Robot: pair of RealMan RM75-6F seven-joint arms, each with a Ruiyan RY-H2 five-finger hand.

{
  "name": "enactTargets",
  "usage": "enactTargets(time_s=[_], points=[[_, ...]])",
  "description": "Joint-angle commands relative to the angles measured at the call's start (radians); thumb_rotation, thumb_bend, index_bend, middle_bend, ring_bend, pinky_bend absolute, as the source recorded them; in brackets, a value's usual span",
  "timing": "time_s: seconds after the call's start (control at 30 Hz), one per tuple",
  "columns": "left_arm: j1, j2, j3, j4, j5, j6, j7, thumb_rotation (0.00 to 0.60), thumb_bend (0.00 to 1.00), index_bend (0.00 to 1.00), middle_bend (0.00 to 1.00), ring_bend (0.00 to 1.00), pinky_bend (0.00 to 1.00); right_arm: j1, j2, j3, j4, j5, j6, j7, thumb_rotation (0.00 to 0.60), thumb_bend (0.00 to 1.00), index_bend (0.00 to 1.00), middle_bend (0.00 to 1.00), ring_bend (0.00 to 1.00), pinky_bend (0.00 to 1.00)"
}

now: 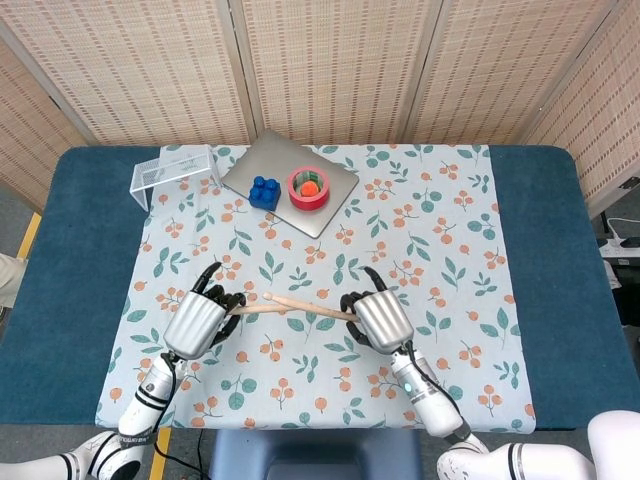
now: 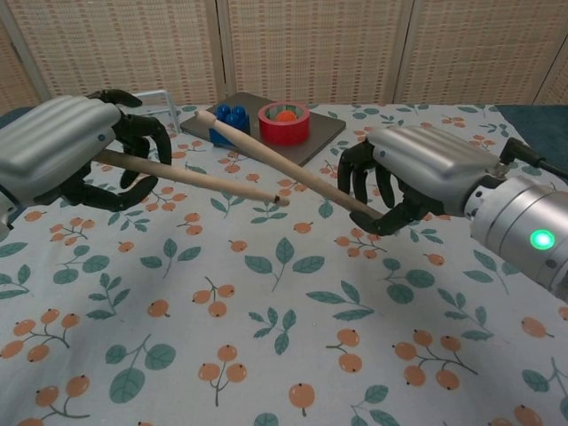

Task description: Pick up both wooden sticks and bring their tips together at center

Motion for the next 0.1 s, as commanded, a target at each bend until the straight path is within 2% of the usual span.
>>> enactTargets(time_s=[0.03, 0.1], points=[[-0.002, -0.002, -0.004, 0.006, 0.0, -0.001, 0.0, 0.6, 0.5, 0.85, 0.89, 0.52, 0.15, 0.0, -0.002, -0.005, 0.004, -0.004, -0.003, -0.001, 0.6, 0.51, 1.0, 0.88, 0.6, 0.1], [-0.003, -0.003, -0.006, 0.014, 0.0, 0.0, -0.001, 0.6, 0.5, 0.85, 0.89, 0.52, 0.15, 0.0, -0.003, -0.009, 0.009, -0.009, -0.005, 0.0, 0.6, 0.51, 1.0, 0.88, 0.6, 0.1]])
